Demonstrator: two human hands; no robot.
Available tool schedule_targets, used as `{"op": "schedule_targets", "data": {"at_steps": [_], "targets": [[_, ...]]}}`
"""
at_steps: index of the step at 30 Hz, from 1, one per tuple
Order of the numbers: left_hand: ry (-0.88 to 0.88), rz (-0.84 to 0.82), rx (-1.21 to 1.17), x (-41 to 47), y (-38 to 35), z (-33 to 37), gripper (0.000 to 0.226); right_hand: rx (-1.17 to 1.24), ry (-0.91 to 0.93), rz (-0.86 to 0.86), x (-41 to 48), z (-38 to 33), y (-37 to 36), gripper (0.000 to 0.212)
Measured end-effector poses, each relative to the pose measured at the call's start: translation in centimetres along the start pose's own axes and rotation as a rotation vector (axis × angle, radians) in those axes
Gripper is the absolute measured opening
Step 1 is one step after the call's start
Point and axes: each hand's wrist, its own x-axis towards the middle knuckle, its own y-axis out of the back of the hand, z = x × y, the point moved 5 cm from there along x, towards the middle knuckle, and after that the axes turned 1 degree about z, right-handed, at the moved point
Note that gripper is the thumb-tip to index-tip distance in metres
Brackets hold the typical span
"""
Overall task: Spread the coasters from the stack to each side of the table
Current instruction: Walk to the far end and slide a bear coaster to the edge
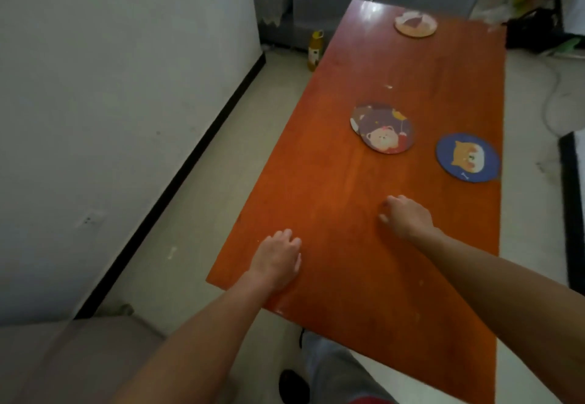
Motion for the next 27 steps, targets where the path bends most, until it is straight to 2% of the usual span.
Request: {"op": "schedule_targets", "data": {"at_steps": [3, 8, 12, 16, 18, 20, 23, 27], "targets": [[-0.021, 0.001, 0.034, 2.9, -1.1, -0.9, 0.026, 0.07, -0.05, 0.02, 4.2, 0.2, 1.2, 0.031], [0.009, -0.064, 0.072, 7.8, -4.4, -2.7, 0.051, 0.273, -0.235, 0.143, 13.1, 1.5, 3.4, 0.045], [-0.05, -0.044, 0.045, 8.7, -7.1, -2.4, 0.057, 0.457, -0.45, 0.21, 18.5, 3.4, 4.6, 0.064], [-0.049, -0.016, -0.01, 8.4, -8.7, -3.1, 0.061, 0.46, -0.579, 0.231, 21.4, 4.9, 4.9, 0.077], [-0.057, -0.016, -0.005, 8.5, -9.0, -3.3, 0.063, 0.536, -0.63, 0.231, 22.2, 5.9, 5.0, 0.082], [-0.065, -0.017, -0.002, 8.5, -9.2, -3.3, 0.064, 0.647, -0.676, 0.246, 22.5, 6.9, 4.9, 0.078], [-0.072, -0.014, -0.003, 8.4, -9.2, -3.4, 0.065, 0.797, -0.723, 0.273, 22.0, 7.2, 4.3, 0.057], [-0.078, -0.014, 0.003, 8.4, -8.9, -3.4, 0.065, 0.828, -0.686, 0.304, 19.2, 5.7, 4.1, 0.043]]}}
